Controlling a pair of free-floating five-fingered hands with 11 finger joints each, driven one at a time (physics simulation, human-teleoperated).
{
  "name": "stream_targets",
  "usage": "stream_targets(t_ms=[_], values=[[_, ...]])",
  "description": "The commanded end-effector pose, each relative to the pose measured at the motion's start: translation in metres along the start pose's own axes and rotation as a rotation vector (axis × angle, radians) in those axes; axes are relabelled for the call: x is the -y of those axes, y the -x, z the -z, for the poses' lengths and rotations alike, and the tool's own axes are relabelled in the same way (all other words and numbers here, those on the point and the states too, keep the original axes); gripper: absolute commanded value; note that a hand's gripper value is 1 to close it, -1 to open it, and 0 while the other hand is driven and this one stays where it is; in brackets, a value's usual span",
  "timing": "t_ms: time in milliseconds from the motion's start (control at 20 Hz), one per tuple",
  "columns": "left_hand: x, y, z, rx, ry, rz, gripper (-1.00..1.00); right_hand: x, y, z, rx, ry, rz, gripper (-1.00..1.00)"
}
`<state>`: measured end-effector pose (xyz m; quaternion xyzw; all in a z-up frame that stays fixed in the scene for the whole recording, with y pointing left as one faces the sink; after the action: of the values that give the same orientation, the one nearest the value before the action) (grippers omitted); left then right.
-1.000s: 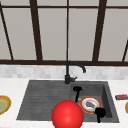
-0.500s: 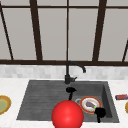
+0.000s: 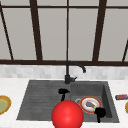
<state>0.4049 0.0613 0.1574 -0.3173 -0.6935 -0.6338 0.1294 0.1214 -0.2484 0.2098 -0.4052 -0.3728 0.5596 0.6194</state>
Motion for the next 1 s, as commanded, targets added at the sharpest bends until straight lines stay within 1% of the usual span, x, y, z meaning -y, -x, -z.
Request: stream_targets(t_ms=[0,100,300,400,450,850,950], values=[[0.008,-0.011,-0.027,0.011,-0.011,-0.004,-1.0,0.0,0.0,0.0,0.0,0.0,0.0,0.0],[0.018,-0.021,-0.041,0.012,-0.015,0.005,-1.0,0.0,0.0,0.0,0.0,0.0,0.0,0.0],[0.041,-0.042,-0.065,0.01,-0.017,0.007,-1.0,0.0,0.0,0.0,0.0,0.0,0.0,0.0],[0.05,-0.051,-0.076,-0.007,-0.031,0.011,-1.0,0.0,0.0,0.0,0.0,0.0,0.0,0.0],[0.055,-0.055,-0.082,-0.013,-0.033,0.011,-1.0,0.0,0.0,0.0,0.0,0.0,0.0,0.0],[0.096,-0.09,-0.13,-0.013,-0.03,0.017,-1.0,0.0,0.0,0.0,0.0,0.0,0.0,0.0],[0.1,-0.098,-0.141,-0.024,-0.029,0.011,-1.0,0.0,0.0,0.0,0.0,0.0,0.0,0.0]])
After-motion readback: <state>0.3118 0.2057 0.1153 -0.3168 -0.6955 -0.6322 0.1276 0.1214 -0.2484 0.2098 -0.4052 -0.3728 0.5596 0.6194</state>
